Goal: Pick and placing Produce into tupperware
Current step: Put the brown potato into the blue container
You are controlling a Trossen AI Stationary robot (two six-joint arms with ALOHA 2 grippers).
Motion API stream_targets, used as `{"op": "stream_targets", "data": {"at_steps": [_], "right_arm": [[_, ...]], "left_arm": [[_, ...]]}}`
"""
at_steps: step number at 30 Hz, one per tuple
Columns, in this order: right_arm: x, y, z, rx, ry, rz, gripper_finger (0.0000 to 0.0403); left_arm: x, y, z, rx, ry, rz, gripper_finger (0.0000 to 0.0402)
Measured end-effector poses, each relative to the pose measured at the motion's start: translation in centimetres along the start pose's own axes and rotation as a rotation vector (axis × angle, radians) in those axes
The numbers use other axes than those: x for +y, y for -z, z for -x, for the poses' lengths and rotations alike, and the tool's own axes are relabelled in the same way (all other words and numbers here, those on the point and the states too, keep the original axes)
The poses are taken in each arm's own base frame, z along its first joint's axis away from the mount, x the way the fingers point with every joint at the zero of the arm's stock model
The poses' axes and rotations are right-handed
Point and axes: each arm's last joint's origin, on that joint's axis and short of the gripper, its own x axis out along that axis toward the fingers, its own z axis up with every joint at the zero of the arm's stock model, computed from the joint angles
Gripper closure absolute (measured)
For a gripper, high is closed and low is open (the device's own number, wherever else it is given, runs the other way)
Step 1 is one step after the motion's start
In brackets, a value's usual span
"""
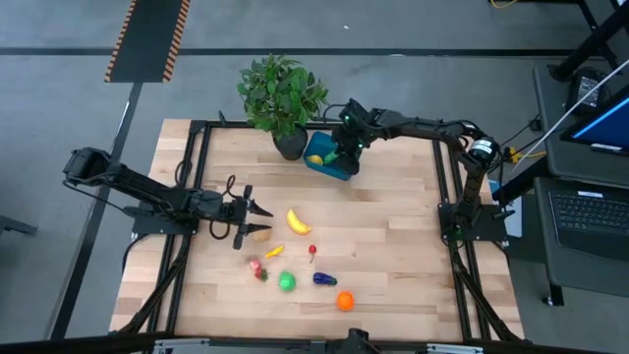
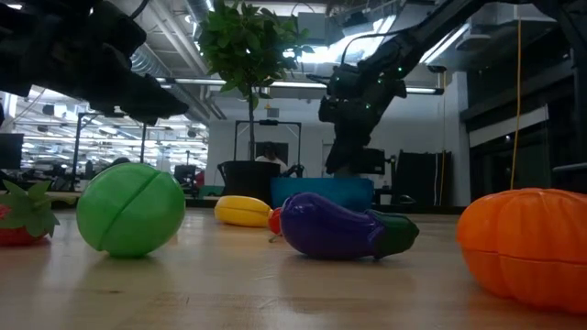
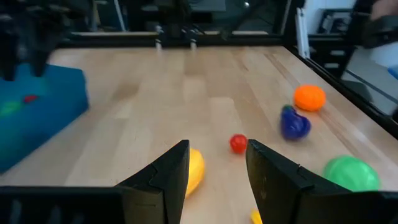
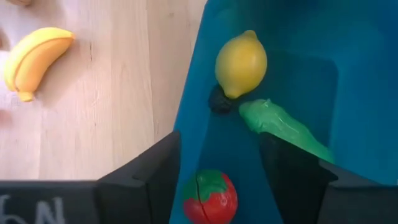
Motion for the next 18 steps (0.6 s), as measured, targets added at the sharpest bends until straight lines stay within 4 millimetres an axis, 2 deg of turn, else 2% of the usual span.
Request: {"op": "stream_targets", "data": {"at_steps": [4, 8, 12, 18], "right_arm": [[0.7, 0.3, 1.2, -0.017, 0.009, -0.008, 0.0186], [2.3, 0.9, 3.3, -0.071, 0.020, -0.004, 0.0186], [5.0, 1.8, 5.4, -0.210, 0.028, 0.032, 0.0186], [9.6, 4.5, 7.7, -0.431, 0.054, 0.093, 0.0186]], "left_arm": [[0.1, -0.6, 0.6, -0.041, -0.005, -0.001, 0.0250], [0.2, -1.0, 1.8, -0.044, -0.003, 0.000, 0.0250], [0.0, -1.4, 3.1, -0.067, 0.013, 0.006, 0.0250], [-0.2, -1.4, 4.8, -0.071, 0.036, 0.057, 0.0250]]}}
